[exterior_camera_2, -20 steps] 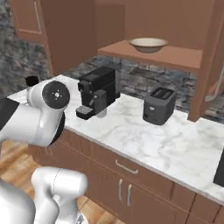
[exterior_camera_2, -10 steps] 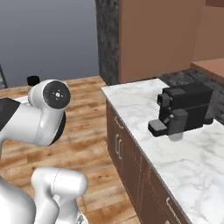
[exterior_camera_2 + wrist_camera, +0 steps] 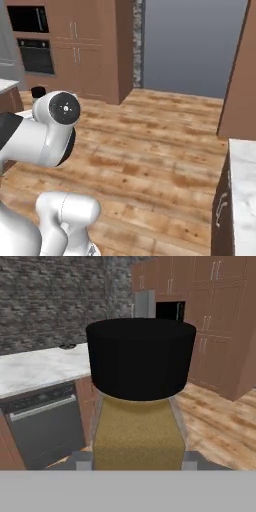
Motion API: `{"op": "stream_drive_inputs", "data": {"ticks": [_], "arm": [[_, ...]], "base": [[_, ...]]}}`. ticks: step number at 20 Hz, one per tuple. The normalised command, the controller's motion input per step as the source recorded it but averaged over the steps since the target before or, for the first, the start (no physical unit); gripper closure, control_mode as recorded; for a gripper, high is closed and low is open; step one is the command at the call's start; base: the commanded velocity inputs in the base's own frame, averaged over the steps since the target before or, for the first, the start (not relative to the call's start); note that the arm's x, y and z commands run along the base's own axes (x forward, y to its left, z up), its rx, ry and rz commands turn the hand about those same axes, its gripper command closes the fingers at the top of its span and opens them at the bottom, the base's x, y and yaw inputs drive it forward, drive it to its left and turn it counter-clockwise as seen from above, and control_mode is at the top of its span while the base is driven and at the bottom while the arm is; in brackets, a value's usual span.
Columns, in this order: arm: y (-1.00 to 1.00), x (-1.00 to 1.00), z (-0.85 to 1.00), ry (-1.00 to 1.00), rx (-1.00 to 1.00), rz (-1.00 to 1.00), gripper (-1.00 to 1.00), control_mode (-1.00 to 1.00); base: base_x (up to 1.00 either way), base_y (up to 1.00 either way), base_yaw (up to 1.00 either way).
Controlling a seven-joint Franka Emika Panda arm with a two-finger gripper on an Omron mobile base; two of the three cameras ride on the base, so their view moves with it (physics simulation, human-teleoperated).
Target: Take the cinnamon bottle from the cabinet and place it on the dining table, next to the plate with the cupcake. Then take the chocolate from the dining counter and place it on the cupcake plate.
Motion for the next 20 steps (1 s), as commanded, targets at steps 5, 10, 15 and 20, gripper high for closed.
{"op": "stream_drive_inputs", "data": {"ticks": [5,10,15,20], "arm": [[0.0,0.0,0.0,0.0,0.0,0.0,1.0,1.0],[0.0,0.0,0.0,0.0,0.0,0.0,1.0,1.0],[0.0,0.0,0.0,0.0,0.0,0.0,1.0,1.0],[0.0,0.0,0.0,0.0,0.0,0.0,1.0,1.0]], "base": [[-0.05,-0.01,0.98],[0.05,0.0,0.9],[0.26,-0.07,0.71],[0.74,-0.37,0.08]]}}
